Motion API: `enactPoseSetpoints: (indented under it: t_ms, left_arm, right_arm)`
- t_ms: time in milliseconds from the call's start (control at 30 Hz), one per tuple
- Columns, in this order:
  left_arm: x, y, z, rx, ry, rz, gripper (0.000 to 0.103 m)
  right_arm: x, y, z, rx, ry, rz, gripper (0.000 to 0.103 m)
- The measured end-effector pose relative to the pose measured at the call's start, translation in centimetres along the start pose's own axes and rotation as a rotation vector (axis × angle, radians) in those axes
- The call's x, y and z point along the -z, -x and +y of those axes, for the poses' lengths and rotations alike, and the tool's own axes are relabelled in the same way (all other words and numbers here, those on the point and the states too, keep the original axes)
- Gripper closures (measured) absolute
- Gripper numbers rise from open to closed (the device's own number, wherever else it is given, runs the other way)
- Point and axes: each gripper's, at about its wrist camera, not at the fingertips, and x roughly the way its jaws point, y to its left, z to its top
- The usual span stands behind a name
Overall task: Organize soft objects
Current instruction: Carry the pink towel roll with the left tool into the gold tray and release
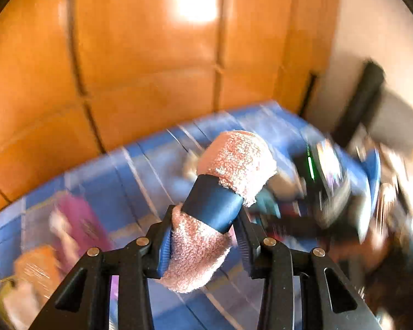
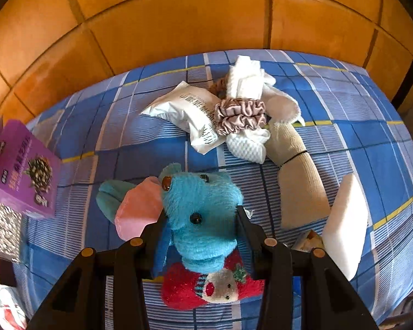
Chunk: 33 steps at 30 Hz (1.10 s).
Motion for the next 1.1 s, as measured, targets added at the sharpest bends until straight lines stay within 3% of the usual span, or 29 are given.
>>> enactPoseSetpoints:
  t_ms: [133, 267, 433, 600, 733, 867, 967, 1100]
  left_arm:
    - [-3.2, 2.9, 6.1, -0.145, 0.144, -0.087, 0.062]
    - [-1.8, 6.5, 13.2, -0.314, 0.305, -0.122, 0.062]
    - [5.9, 12.0, 19.8, -0.502, 0.467, -0.135, 0.062]
    - [16.0, 14.5, 24.1, -0.64, 0.624, -0.052, 0.062]
    - [22.5, 13.9, 24.9, -0.674, 0.706, 0.031, 0.06]
    - [26.9, 13.3, 24.4, -0.681, 0.726, 0.094, 0.059]
    - [28.4, 13.0, 23.3, -0.692, 0.701, 0.088, 0.058]
    - [28.2, 14.5, 21.6, -0.714, 0.641, 0.036, 0.048]
  right_arm:
    - [0.1, -0.3, 0.2, 0.02, 0.014, 0.004, 0.059]
    - [0.2, -0.5, 0.3, 0.034, 0.021, 0.005, 0.059]
    - [0.3, -0.7, 0.6, 0.054, 0.038, 0.003, 0.058]
    - [0.5, -0.8, 1.2, 0.087, 0.072, -0.009, 0.058]
    - [0.7, -0.9, 1.7, 0.118, 0.103, -0.016, 0.058]
    - [0.8, -0.9, 2.1, 0.144, 0.106, -0.019, 0.058]
    - [0.7, -0.8, 2.5, 0.164, 0.098, -0.024, 0.06]
    - [0.1, -0.1, 2.6, 0.163, 0.024, -0.032, 0.062]
